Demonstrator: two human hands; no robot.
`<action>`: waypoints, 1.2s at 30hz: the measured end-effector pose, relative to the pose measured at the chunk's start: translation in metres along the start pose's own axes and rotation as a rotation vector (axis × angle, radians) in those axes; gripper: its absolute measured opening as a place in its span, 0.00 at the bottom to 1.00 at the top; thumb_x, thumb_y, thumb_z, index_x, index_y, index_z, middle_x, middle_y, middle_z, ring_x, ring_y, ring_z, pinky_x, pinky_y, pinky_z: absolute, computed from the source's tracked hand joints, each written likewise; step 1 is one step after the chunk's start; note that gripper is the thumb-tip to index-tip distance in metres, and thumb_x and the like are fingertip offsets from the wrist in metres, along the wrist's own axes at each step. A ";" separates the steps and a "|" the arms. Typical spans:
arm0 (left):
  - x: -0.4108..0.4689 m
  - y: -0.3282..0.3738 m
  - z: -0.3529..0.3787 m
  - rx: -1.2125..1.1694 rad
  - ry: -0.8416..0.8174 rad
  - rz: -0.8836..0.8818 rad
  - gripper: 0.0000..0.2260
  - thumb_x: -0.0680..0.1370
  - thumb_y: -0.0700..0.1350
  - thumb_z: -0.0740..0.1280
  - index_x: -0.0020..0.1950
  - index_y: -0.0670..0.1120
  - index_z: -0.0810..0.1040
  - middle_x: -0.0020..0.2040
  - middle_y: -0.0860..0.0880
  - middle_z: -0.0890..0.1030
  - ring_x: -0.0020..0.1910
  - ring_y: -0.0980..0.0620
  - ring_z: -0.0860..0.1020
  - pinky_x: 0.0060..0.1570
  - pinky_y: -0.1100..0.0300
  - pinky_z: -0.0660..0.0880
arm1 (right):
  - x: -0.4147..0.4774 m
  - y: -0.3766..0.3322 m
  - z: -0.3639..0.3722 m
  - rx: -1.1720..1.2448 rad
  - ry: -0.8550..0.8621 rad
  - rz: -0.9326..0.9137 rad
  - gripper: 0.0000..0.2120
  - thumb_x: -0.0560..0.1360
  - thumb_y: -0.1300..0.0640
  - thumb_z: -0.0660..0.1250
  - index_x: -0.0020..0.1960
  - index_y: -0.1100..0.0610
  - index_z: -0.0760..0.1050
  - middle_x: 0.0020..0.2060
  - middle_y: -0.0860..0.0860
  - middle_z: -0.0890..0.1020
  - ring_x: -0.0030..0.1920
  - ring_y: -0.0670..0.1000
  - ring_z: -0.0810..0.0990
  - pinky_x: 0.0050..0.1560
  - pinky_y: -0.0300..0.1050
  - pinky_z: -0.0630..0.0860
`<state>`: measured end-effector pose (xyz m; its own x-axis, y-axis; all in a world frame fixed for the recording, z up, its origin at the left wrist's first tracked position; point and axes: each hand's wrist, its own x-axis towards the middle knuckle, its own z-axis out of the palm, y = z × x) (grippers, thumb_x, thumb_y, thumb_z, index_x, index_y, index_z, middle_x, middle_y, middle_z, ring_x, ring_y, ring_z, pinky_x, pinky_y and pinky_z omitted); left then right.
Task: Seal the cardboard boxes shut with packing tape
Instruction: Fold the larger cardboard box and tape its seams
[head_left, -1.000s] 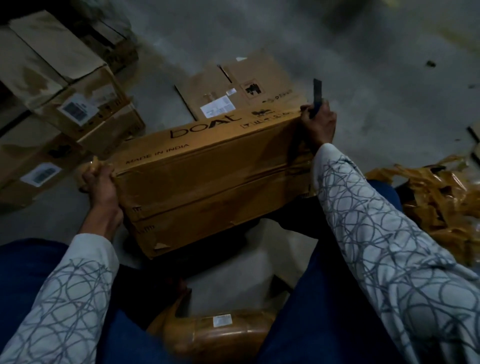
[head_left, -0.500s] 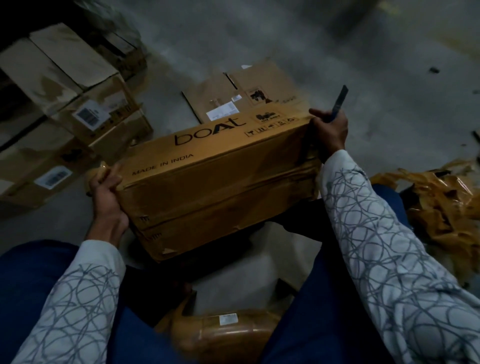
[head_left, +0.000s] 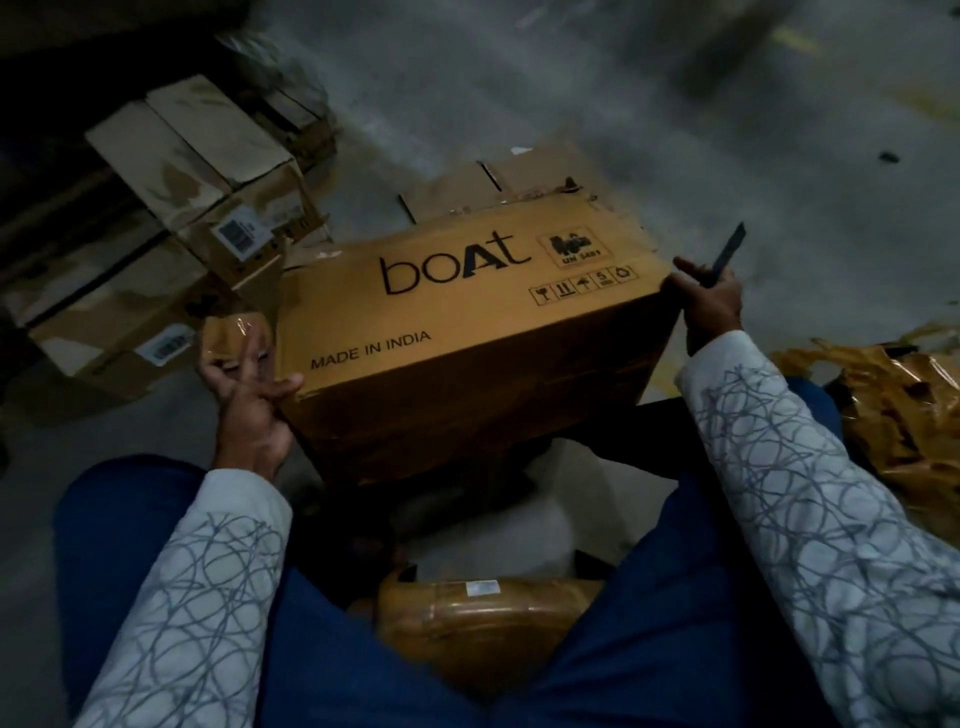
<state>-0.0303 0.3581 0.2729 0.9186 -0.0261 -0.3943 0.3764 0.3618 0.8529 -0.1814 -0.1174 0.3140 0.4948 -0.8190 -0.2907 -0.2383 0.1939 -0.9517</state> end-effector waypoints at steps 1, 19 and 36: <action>0.002 -0.006 -0.004 0.023 0.021 -0.058 0.37 0.72 0.21 0.59 0.72 0.54 0.60 0.65 0.51 0.76 0.65 0.49 0.77 0.54 0.44 0.80 | -0.005 0.000 0.000 0.005 -0.022 0.015 0.14 0.70 0.62 0.77 0.48 0.54 0.73 0.58 0.60 0.81 0.46 0.47 0.84 0.43 0.39 0.80; 0.039 -0.047 -0.001 0.412 0.213 -0.459 0.14 0.80 0.52 0.68 0.62 0.48 0.73 0.48 0.45 0.81 0.47 0.43 0.80 0.46 0.47 0.77 | 0.040 0.018 0.077 -1.106 -0.215 -0.166 0.36 0.69 0.34 0.73 0.64 0.59 0.68 0.62 0.58 0.78 0.63 0.63 0.76 0.64 0.60 0.71; 0.011 -0.001 0.013 0.263 0.132 0.046 0.33 0.76 0.30 0.67 0.69 0.58 0.58 0.70 0.46 0.69 0.66 0.44 0.75 0.54 0.41 0.78 | -0.038 0.008 0.021 -0.264 0.172 -0.101 0.25 0.64 0.40 0.77 0.52 0.51 0.71 0.53 0.51 0.81 0.56 0.56 0.80 0.60 0.57 0.76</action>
<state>-0.0192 0.3454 0.2727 0.9182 0.1125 -0.3799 0.3691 0.1056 0.9234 -0.1845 -0.0729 0.3151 0.3842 -0.9104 -0.1533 -0.4145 -0.0217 -0.9098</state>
